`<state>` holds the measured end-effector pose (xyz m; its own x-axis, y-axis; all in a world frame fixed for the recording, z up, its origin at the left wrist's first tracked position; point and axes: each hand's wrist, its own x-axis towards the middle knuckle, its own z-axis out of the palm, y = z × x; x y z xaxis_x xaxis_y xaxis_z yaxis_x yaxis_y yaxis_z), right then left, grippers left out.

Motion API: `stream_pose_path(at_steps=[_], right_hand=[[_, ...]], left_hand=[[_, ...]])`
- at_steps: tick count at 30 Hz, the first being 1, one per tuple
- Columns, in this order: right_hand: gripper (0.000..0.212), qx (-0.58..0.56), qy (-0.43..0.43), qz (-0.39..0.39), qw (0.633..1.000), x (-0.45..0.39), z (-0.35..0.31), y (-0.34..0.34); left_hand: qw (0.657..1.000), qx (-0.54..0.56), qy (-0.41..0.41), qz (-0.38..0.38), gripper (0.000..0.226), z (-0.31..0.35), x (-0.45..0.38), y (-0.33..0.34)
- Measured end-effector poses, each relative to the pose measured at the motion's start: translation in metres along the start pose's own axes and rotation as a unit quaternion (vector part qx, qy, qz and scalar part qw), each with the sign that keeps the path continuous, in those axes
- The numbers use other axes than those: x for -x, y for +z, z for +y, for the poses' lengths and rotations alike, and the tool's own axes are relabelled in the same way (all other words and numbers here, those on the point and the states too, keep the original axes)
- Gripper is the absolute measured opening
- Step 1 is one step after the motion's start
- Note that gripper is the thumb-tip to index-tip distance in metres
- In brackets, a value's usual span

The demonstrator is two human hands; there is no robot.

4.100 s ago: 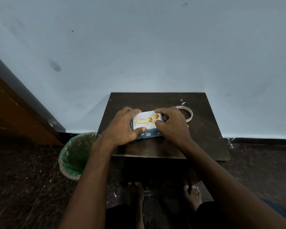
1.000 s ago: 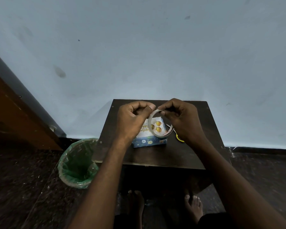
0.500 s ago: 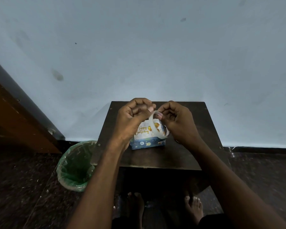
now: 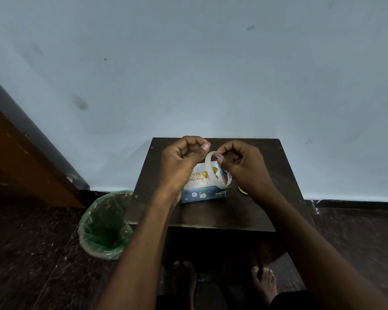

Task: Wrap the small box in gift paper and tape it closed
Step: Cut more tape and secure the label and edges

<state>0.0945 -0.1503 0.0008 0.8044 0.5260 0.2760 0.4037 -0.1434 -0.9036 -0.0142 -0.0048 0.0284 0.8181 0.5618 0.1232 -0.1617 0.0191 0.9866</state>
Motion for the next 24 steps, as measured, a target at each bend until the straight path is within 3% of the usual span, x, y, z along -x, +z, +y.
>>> stream_pose_path(at_steps=[14,24], right_hand=[[0.011,0.016,0.014,0.026,0.999,-0.001,-0.001,0.003],[0.015,0.004,0.042,0.001,0.999,-0.003,0.007,-0.006]], left_hand=[[0.998,0.061,0.005,0.002,0.008,-0.004,0.002,0.006],[0.999,-0.003,0.000,-0.037,0.025,0.000,0.001,0.003]])
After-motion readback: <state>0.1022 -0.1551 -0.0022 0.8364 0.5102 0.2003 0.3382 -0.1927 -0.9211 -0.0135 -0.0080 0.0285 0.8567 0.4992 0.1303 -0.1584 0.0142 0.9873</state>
